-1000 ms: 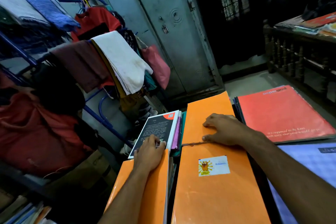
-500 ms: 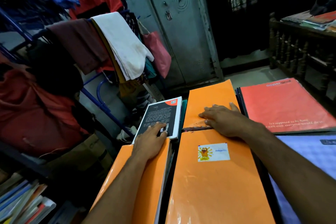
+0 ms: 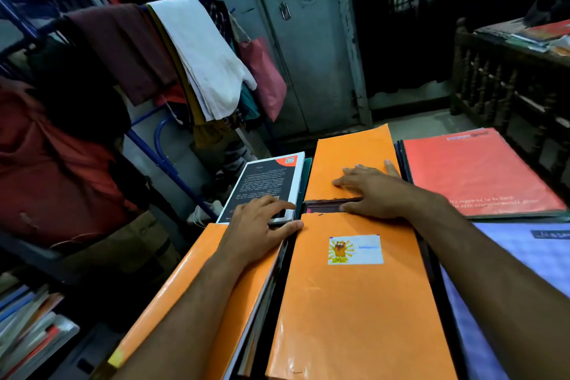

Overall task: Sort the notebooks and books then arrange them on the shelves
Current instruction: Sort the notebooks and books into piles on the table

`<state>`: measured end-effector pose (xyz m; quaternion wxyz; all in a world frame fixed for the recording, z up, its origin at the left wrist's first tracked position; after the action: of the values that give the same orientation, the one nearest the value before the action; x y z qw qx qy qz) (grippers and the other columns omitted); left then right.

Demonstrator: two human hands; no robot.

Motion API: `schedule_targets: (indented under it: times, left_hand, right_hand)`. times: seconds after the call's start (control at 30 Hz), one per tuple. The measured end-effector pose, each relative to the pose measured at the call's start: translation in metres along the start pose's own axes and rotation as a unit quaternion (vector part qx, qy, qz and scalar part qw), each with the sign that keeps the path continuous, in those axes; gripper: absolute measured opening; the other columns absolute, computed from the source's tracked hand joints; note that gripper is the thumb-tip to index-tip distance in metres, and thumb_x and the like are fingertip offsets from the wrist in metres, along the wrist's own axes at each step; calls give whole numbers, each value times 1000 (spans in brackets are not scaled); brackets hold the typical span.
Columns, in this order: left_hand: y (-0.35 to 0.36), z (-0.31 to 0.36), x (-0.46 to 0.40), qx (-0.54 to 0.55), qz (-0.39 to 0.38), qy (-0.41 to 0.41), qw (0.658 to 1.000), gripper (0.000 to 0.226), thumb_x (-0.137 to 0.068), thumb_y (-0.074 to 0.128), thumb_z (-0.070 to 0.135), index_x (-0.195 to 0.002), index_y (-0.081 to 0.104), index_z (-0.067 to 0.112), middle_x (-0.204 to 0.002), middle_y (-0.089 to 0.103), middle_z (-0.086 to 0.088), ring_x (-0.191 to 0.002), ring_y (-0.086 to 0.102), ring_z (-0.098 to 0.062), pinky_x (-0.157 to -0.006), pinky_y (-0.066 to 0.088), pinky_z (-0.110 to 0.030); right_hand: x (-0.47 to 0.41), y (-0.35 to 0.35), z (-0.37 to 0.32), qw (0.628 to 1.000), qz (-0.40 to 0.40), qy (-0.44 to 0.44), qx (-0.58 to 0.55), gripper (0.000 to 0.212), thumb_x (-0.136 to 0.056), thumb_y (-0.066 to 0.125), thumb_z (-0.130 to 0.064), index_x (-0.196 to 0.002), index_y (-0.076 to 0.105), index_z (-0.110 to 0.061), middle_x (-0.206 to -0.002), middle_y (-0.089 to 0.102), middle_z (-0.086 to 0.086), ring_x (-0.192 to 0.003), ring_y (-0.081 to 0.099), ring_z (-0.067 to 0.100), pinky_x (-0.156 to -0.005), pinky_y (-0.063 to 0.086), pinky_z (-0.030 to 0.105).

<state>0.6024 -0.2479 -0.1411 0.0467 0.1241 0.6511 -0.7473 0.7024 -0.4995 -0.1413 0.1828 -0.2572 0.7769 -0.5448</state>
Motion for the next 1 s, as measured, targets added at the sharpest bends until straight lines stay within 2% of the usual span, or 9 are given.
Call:
schedule_targets:
  times: [0.13, 0.3, 0.43, 0.57, 0.63, 0.9, 1.0]
  left_hand:
    - [-3, 3, 1, 25, 0, -13, 1000, 56, -85, 38, 79, -119, 64, 43, -118, 56, 19, -113, 51, -4, -94, 45, -42]
    - [-4, 2, 3, 49, 11, -23, 998, 48, -91, 40, 73, -113, 68, 40, -110, 55, 19, -106, 52, -1, -87, 46, -33]
    - [-3, -2, 2, 89, 28, -49, 994, 35, -103, 41, 47, -115, 69, 30, -111, 59, 15, -104, 55, -4, -86, 48, -34]
    - [2, -8, -2, 87, 39, -77, 992, 27, -96, 48, 23, -115, 66, 28, -109, 58, 12, -99, 56, -5, -89, 52, -36]
    - [4, -7, -3, 86, 42, -89, 991, 26, -96, 51, 17, -114, 66, 27, -109, 57, 10, -101, 56, -9, -91, 51, -40]
    - [4, -14, -9, 58, 42, -142, 987, 20, -103, 48, 29, -111, 66, 30, -108, 54, 10, -109, 52, -14, -99, 45, -48]
    - [0, -9, -5, 43, 57, -121, 990, 24, -104, 43, 38, -114, 64, 29, -108, 55, 10, -106, 53, -13, -96, 46, -46]
  right_hand:
    - [6, -4, -5, 1000, -15, -6, -10, 60, -95, 59, -54, -149, 36, -47, -167, 16, -8, -155, 6, 13, -122, -3, 58]
    - [10, -9, -13, 1000, 3, -9, 1, 49, -96, 61, -47, -142, 45, -47, -163, 29, -9, -151, 23, 15, -121, 12, 57]
    - [12, -10, -15, 1000, 4, -14, 7, 47, -96, 61, -46, -141, 47, -47, -159, 35, -10, -147, 29, 17, -118, 18, 55]
    - [10, -9, -15, 1000, 3, -9, 13, 49, -95, 61, -47, -142, 46, -47, -161, 33, -9, -148, 28, 18, -118, 18, 55]
    - [9, -9, -13, 1000, 3, -7, 5, 49, -95, 62, -46, -141, 47, -47, -161, 32, -10, -148, 28, 18, -118, 17, 56]
    - [8, -7, -15, 1000, 6, -8, -6, 49, -95, 62, -45, -142, 46, -46, -160, 33, -9, -149, 26, 19, -121, 11, 58]
    - [8, -7, -16, 999, 26, -31, -34, 49, -93, 64, -43, -140, 49, -44, -154, 39, -11, -147, 27, 17, -122, 3, 59]
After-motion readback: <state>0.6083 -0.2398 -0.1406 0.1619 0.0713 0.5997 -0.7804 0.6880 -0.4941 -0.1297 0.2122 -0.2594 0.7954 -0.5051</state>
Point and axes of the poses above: each hand's wrist, its own x-axis away from the middle knuckle, its own y-axis out of the palm, z = x × y, the point moved 2 cm from there along -x, towards the middle knuckle
